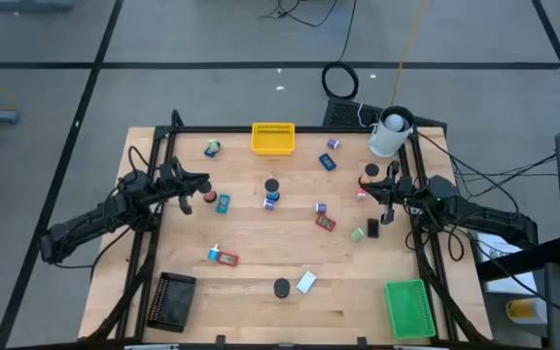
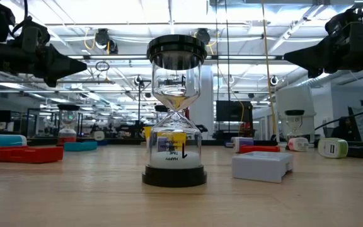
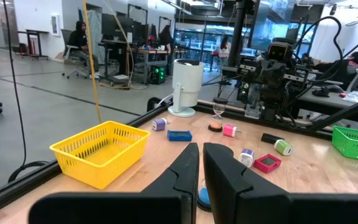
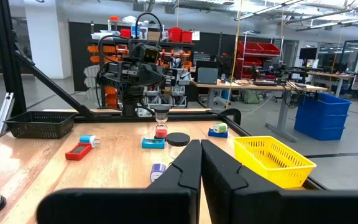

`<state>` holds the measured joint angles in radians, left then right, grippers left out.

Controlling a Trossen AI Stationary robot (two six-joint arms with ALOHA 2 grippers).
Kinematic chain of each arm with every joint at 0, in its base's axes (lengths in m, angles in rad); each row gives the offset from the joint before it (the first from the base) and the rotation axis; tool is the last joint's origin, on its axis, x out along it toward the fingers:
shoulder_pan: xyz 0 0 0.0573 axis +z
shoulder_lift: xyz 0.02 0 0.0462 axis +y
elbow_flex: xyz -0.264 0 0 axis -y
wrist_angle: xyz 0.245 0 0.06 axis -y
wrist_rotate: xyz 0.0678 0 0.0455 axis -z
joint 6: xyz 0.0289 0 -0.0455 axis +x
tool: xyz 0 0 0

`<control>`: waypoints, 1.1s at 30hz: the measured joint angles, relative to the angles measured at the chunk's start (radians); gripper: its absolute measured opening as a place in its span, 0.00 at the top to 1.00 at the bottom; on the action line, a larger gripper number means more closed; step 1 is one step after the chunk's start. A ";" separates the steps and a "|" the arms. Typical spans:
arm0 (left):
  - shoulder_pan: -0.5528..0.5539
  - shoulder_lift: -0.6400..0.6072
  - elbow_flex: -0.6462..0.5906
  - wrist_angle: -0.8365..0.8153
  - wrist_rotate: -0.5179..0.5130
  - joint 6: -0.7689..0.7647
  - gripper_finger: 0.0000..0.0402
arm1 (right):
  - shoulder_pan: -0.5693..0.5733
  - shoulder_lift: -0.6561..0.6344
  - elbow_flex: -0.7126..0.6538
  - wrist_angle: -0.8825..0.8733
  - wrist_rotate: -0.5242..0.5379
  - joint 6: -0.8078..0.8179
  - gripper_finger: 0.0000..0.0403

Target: Pick & Place Office items

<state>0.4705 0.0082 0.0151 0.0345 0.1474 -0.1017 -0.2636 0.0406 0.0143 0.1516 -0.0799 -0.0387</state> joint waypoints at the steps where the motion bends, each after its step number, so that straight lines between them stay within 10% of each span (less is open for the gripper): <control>1: 0.000 0.000 0.000 0.000 0.000 0.000 0.92 | 0.000 0.000 0.000 0.000 0.000 0.000 0.99; 33: 0.000 0.000 0.000 0.000 0.000 0.000 0.92 | 0.000 0.000 0.000 0.161 0.001 0.004 0.99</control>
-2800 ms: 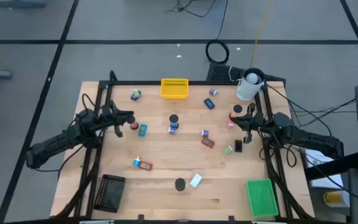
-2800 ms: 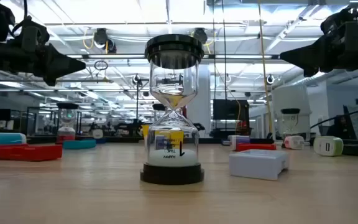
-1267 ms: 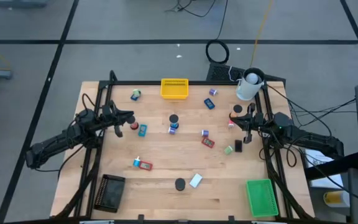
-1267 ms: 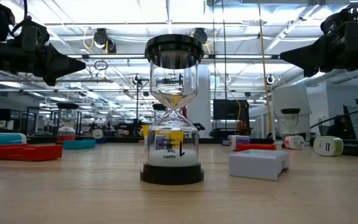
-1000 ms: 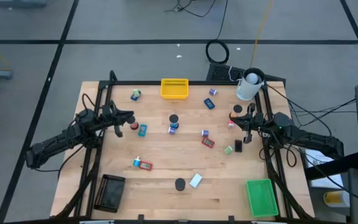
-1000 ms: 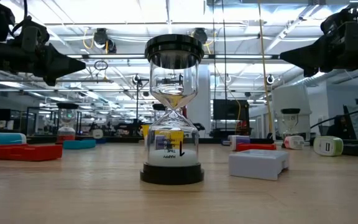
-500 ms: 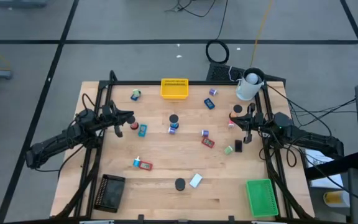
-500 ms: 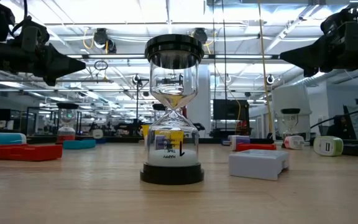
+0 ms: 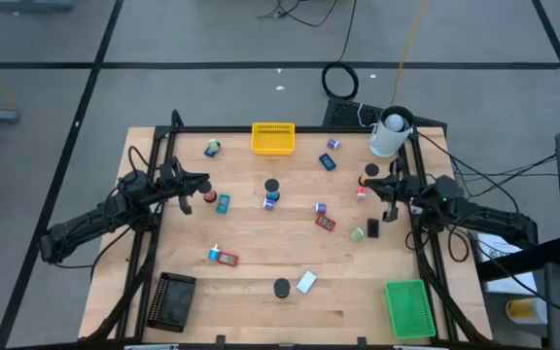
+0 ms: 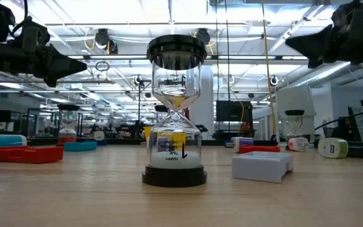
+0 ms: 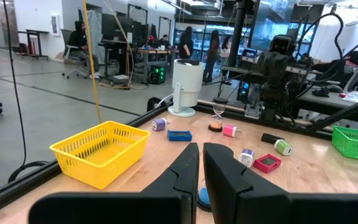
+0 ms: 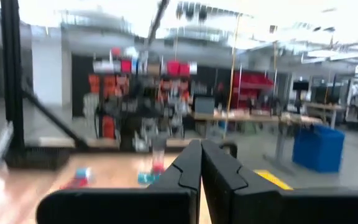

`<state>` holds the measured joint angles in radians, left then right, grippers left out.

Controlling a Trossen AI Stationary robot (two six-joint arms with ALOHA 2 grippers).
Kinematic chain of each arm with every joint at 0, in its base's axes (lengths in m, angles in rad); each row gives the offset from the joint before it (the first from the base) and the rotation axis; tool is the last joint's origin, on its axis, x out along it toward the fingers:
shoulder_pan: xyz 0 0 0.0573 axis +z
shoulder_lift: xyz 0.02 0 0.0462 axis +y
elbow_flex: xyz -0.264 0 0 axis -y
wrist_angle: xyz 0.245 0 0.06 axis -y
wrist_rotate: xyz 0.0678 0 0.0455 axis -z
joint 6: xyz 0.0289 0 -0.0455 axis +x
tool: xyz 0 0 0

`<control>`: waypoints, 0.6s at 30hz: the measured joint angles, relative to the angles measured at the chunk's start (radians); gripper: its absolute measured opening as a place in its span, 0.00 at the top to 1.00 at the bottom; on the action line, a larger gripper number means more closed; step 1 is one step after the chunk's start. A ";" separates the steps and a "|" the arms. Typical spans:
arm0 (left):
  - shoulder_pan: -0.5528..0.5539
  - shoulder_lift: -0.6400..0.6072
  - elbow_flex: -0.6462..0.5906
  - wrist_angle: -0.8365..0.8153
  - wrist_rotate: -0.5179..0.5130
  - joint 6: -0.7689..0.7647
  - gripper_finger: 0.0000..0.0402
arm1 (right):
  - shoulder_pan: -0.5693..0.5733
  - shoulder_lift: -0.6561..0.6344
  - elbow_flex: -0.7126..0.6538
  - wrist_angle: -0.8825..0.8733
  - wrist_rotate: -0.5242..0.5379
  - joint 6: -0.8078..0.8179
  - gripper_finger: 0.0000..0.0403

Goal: Pick & Place Office items
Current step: Put the blue hour glass into the yellow bin

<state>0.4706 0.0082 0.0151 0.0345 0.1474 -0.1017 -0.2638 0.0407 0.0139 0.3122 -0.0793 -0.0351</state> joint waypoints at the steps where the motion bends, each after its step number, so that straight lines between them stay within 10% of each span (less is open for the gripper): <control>1: 0.000 0.000 0.000 0.000 0.000 0.000 0.92 | 0.000 0.002 0.000 0.035 0.002 0.024 0.99; 18: 0.000 0.000 0.000 0.000 0.000 0.000 0.92 | 0.000 0.346 0.066 0.367 0.065 0.050 0.99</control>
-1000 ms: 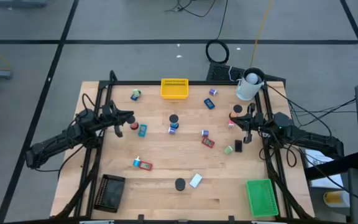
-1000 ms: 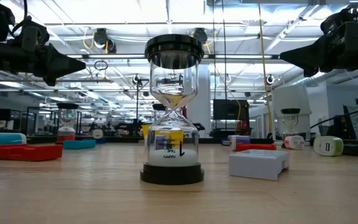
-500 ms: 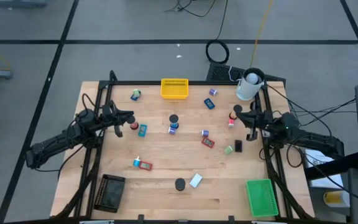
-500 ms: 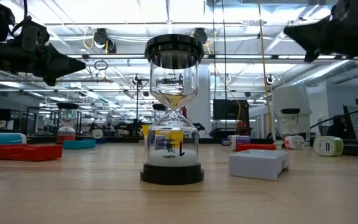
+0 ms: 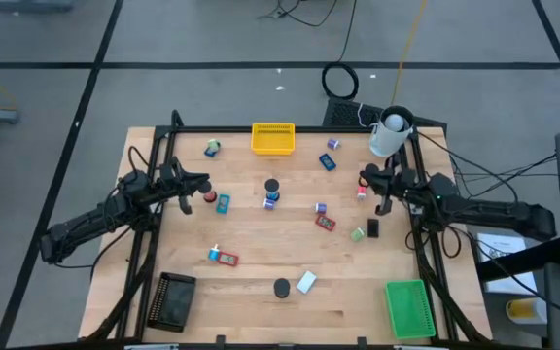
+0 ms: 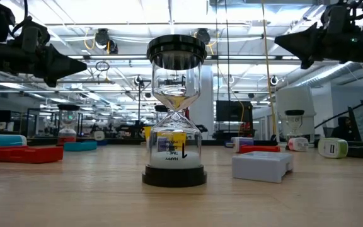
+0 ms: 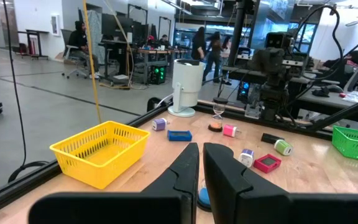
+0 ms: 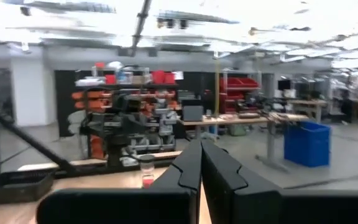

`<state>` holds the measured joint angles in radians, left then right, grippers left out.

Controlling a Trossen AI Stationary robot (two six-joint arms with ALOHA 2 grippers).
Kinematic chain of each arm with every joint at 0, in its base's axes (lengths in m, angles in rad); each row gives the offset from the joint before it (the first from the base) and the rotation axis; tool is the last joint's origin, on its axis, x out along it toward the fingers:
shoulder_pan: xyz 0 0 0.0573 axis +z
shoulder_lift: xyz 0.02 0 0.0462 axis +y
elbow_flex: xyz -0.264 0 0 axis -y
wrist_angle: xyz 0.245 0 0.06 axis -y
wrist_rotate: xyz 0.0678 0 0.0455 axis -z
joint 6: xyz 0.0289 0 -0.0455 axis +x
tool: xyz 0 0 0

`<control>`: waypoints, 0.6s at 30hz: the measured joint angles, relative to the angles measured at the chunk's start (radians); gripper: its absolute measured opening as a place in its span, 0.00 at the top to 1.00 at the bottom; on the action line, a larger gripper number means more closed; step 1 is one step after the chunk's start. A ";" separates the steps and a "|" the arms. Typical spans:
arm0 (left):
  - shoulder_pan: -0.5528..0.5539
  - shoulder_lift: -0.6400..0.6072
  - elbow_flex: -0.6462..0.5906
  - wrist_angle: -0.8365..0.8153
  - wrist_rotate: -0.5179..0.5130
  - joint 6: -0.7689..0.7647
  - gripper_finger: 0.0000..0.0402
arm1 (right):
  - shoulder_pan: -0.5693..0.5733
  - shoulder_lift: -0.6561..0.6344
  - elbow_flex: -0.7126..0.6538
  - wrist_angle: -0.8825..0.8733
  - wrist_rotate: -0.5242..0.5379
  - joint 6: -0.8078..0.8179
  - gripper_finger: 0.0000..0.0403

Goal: Pick & Place Office items
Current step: Put the blue hour glass into the yellow bin

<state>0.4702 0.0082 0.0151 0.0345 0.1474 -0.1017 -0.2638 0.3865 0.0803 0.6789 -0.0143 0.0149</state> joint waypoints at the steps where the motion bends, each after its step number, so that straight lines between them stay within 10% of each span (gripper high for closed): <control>1: 0.000 0.000 0.000 0.000 0.000 0.000 0.92 | 0.000 0.016 0.002 0.017 -0.020 -0.005 0.99; 18: 0.000 0.000 0.000 0.000 0.000 0.000 0.92 | 0.000 0.234 0.007 0.193 -0.036 0.036 0.99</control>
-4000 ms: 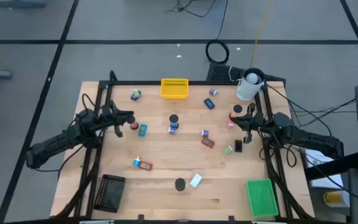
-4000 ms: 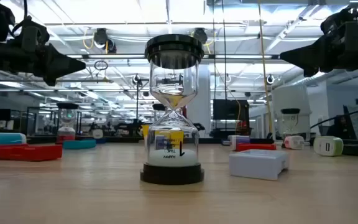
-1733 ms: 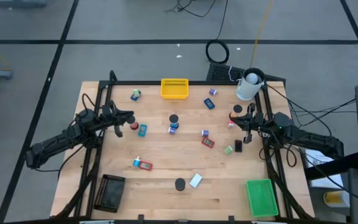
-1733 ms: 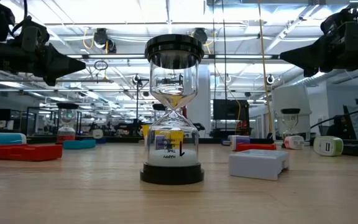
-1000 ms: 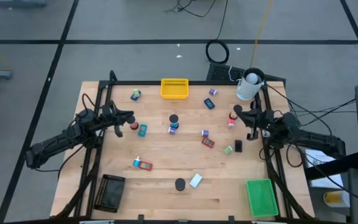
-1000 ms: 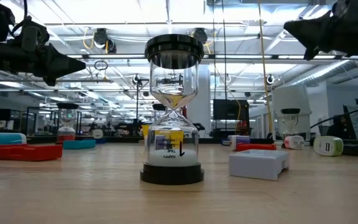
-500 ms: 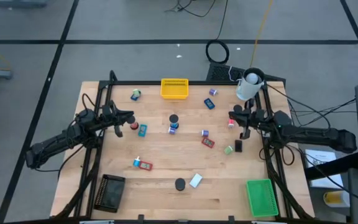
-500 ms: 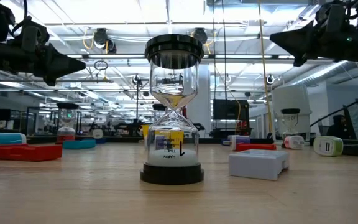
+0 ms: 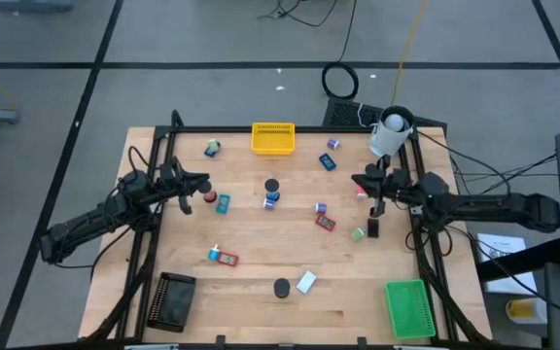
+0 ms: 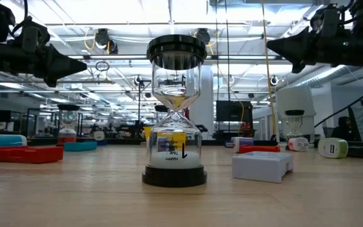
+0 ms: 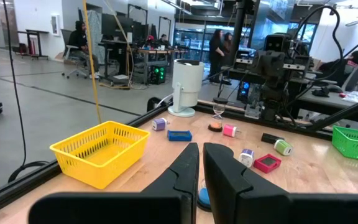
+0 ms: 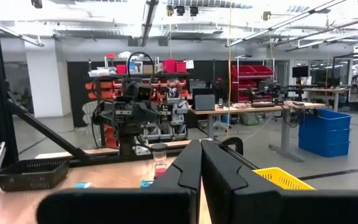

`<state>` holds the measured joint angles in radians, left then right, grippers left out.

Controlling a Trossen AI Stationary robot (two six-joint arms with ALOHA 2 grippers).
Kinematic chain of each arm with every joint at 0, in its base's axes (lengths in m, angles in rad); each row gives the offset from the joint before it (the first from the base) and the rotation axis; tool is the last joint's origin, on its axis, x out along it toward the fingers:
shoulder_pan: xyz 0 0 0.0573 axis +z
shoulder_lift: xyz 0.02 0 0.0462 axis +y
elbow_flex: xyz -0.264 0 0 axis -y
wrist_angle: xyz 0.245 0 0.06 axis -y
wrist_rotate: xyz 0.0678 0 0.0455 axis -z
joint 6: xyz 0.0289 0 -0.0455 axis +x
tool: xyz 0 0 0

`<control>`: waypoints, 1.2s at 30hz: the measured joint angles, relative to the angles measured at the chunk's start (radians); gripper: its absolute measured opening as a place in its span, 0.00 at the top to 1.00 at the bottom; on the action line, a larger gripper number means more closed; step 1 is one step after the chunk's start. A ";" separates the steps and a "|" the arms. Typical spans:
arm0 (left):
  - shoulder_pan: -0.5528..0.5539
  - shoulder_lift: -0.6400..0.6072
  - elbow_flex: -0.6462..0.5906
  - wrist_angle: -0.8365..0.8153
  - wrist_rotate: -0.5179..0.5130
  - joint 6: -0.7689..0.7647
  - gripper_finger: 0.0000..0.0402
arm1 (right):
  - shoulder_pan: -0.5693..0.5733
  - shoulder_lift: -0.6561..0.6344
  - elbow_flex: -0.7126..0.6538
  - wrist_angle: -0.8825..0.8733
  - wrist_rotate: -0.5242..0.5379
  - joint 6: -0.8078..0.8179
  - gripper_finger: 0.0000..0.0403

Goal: Pick & Place Office items
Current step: Put the blue hour glass into the yellow bin

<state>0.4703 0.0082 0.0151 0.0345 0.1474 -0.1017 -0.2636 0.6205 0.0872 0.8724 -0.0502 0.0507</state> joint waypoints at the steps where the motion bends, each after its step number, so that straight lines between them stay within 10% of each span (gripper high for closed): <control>1: 0.000 0.000 0.000 0.000 0.000 0.000 0.92 | 0.000 0.009 0.001 0.006 0.000 0.000 0.99; 36: 0.000 0.000 0.000 0.151 -0.052 0.040 0.92 | 0.029 0.234 0.101 0.028 -0.004 -0.093 0.99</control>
<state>0.4707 0.0082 0.0147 0.1851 0.0957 -0.0618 -0.2344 0.8542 0.1879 0.9001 -0.0546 -0.0418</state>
